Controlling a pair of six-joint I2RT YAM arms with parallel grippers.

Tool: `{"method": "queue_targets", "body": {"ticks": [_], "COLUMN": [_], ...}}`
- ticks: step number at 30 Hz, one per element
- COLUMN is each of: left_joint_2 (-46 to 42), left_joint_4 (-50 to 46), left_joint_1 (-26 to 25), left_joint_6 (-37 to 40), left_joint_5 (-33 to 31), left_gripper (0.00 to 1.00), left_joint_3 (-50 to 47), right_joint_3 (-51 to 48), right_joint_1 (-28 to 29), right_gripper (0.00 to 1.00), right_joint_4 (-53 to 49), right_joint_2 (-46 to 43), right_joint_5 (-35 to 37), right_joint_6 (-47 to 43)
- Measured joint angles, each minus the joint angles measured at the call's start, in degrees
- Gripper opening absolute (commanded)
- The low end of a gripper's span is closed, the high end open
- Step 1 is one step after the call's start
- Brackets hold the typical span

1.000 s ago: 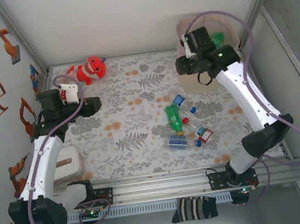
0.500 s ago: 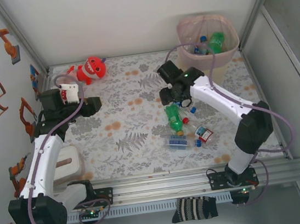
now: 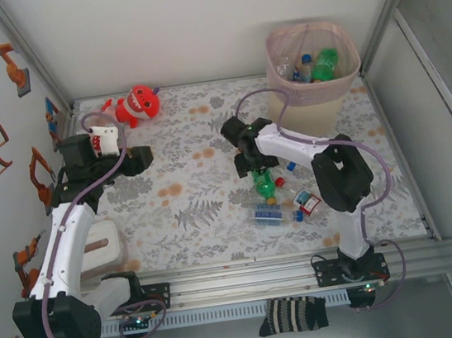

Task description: Put the plastic bottles in the bin

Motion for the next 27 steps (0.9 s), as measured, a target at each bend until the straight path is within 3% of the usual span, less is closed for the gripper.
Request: {"method": "queue_targets", "body": {"ticks": [17, 27], "left_joint_2": [0.33, 0.31], "left_joint_4": [0.24, 0.24], "left_joint_1": [0.0, 0.0], "left_joint_6": [0.0, 0.0], "left_joint_5": [0.0, 0.0], "left_gripper": [0.69, 0.69], "left_joint_3": [0.0, 0.0], "right_joint_3": [0.0, 0.17], "right_joint_1": [0.0, 0.07], "right_gripper": [0.63, 0.6], "right_joint_4": [1.27, 1.18], "right_joint_2": [3.37, 1.92], "right_joint_5": [0.98, 0.98], "right_joint_6": [0.85, 0.83]}}
